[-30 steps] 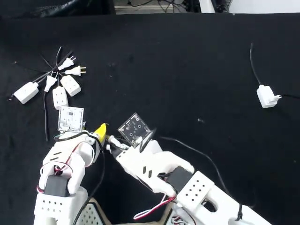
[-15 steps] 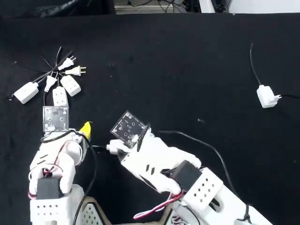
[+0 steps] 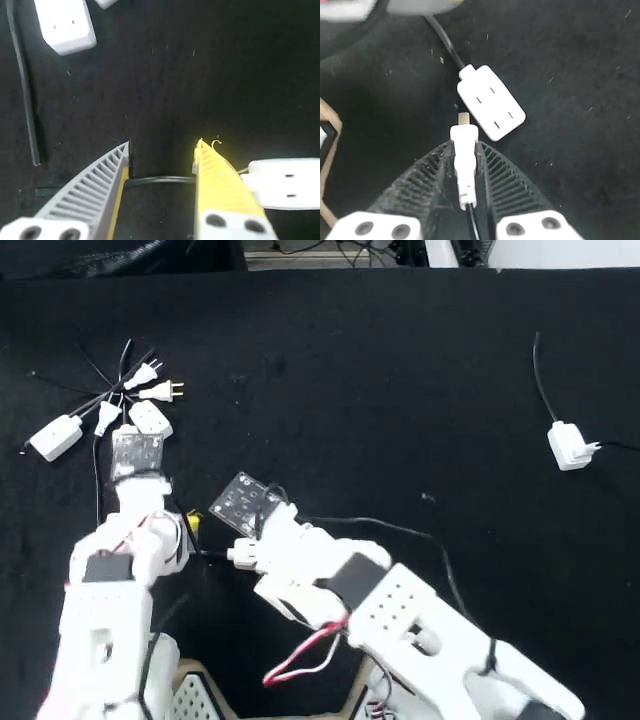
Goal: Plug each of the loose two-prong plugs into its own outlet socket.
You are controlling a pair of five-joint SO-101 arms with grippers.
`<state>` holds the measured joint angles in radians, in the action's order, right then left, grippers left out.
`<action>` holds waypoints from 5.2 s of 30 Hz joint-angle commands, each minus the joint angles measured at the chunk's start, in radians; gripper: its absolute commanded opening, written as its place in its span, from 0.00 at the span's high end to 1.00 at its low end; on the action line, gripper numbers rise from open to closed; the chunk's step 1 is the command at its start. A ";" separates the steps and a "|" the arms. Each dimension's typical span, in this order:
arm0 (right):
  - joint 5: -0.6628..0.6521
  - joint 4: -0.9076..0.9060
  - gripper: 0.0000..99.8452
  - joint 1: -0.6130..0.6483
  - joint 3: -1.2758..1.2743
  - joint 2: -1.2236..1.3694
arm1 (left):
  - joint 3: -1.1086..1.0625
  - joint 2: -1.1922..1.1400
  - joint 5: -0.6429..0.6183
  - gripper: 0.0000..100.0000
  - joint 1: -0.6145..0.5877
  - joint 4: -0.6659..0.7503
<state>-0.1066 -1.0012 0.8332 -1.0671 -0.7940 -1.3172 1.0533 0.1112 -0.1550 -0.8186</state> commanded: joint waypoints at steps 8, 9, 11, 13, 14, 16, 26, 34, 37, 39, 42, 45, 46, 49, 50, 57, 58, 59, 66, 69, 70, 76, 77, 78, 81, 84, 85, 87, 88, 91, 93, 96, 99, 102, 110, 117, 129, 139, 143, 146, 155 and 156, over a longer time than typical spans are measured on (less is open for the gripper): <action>-0.011 -0.071 0.99 -0.017 0.134 0.163 | 0.213 -0.433 0.008 0.79 -0.015 0.041; -0.011 -0.066 0.99 -0.018 0.134 0.179 | 0.213 -0.434 0.008 0.79 -0.013 0.041; -0.011 -0.063 0.99 -0.018 0.143 0.214 | 0.211 -0.434 0.009 0.79 -0.010 0.041; -0.011 -0.063 0.99 -0.028 0.163 0.255 | 0.206 -0.434 0.009 0.79 -0.010 0.040; -0.009 -0.063 0.99 -0.041 0.173 0.275 | 0.205 -0.434 0.009 0.79 -0.010 0.040; -0.011 -0.063 0.99 -0.072 0.193 0.311 | 0.203 -0.440 0.009 0.79 -0.008 0.038; -0.011 0.014 0.99 -0.157 0.214 0.386 | 0.208 -0.440 0.132 0.79 0.082 -0.051; -0.011 0.043 0.99 -0.206 0.222 0.384 | 0.202 -0.434 0.184 0.79 0.150 -0.094; -0.011 0.043 0.99 -0.207 0.226 0.381 | 0.202 -0.434 0.184 0.79 0.147 -0.094; -0.011 0.043 0.99 -0.207 0.226 0.378 | 0.202 -0.434 0.183 0.79 0.147 -0.094; -0.011 -0.002 0.99 -0.215 0.262 0.378 | 0.206 -0.433 0.176 0.79 0.133 -0.091; -0.012 -0.149 0.99 -0.222 0.384 0.386 | 0.228 -0.431 0.143 0.79 0.058 -0.087; -0.020 -0.203 0.99 -0.224 0.433 0.390 | 0.243 -0.431 0.135 0.79 0.027 -0.092; -0.040 -0.350 0.99 -0.221 0.581 0.441 | 0.245 -0.433 0.166 0.79 -0.041 -0.094; -0.040 -0.388 0.99 -0.219 0.622 0.470 | 0.228 -0.433 0.199 0.79 -0.067 -0.094; -0.037 -0.499 0.99 -0.222 0.849 0.728 | 0.159 -0.433 0.282 0.79 -0.239 -0.086; -0.032 -0.514 0.99 -0.222 0.881 0.757 | 0.159 -0.433 0.282 0.79 -0.251 -0.086; -0.015 -0.528 0.99 -0.222 0.911 0.788 | 0.159 -0.433 0.278 0.79 -0.257 -0.086; 0.028 -0.585 0.99 -0.219 1.047 0.943 | 0.056 -0.431 0.209 0.79 -0.194 0.012; 0.040 -0.591 0.99 -0.219 1.090 0.975 | 0.061 -0.411 0.206 0.79 -0.186 -0.003; 0.048 -0.597 0.99 -0.219 1.102 0.984 | 0.056 -0.407 0.206 0.79 -0.183 -0.003; 0.044 -0.657 0.99 -0.222 1.208 1.056 | 0.024 -0.361 0.206 0.79 -0.182 -0.002; 0.046 -0.671 0.99 -0.222 1.230 1.069 | 0.019 -0.353 0.206 0.79 -0.182 -0.002; 0.046 -0.687 0.99 -0.219 1.251 1.081 | 0.016 -0.344 0.206 0.79 -0.182 -0.002; 0.046 -0.713 0.99 -0.218 1.296 1.116 | -0.001 -0.315 0.206 0.79 -0.182 0.000; 0.035 -0.709 0.99 -0.218 1.303 1.142 | -0.015 -0.290 0.206 0.79 -0.182 -0.002; 0.020 -0.707 0.99 -0.218 1.307 1.152 | -0.016 -0.282 0.206 0.79 -0.182 -0.002; -0.021 -0.701 0.99 -0.218 1.308 1.165 | -0.024 -0.269 0.206 0.79 -0.182 -0.002; -0.032 -0.694 0.99 -0.218 1.305 1.167 | -0.027 -0.264 0.206 0.79 -0.182 -0.002; -0.046 -0.687 0.99 -0.218 1.303 1.175 | -0.031 -0.250 0.206 0.79 -0.182 -0.002; -0.046 -0.687 0.99 -0.218 1.307 1.175 | -0.031 -0.247 0.206 0.79 -0.182 -0.002; -0.048 -0.686 0.99 -0.218 1.308 1.176 | -0.031 -0.247 0.206 0.79 -0.182 -0.002; -0.061 -0.640 0.99 -0.218 1.290 1.176 | -0.031 -0.247 0.206 0.79 -0.182 -0.002; -0.066 -0.594 0.99 -0.218 1.251 1.173 | -0.031 -0.247 0.206 0.79 -0.182 -0.002; -0.068 -0.603 0.99 -0.218 1.231 1.168 | -0.031 -0.247 0.206 0.79 -0.182 -0.002; -0.068 -0.640 0.99 -0.218 1.224 1.107 | -0.031 -0.247 0.207 0.79 -0.182 -0.002; -0.066 -0.539 0.99 -0.170 1.098 1.090 | -0.031 -0.247 0.207 0.79 -0.182 -0.002; 0.083 -0.526 0.99 -0.173 1.093 1.092 | -0.031 -0.247 0.209 0.79 -0.182 -0.002; 0.118 -0.546 0.99 -0.173 1.095 1.092 | -0.031 -0.247 0.209 0.79 -0.182 -0.002; 0.133 -0.560 0.99 -0.169 1.093 1.092 | -0.031 -0.247 0.209 0.79 -0.182 -0.002; 0.124 -0.560 0.99 -0.152 1.093 1.092 | -0.031 -0.247 0.209 0.79 -0.182 -0.002; 0.138 -0.562 0.99 -0.149 1.093 1.092 | -0.031 -0.247 0.209 0.79 -0.182 -0.002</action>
<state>0.0115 -1.5581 0.6490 0.0284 0.3337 -1.3433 0.8002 0.3261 -0.3575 -0.8263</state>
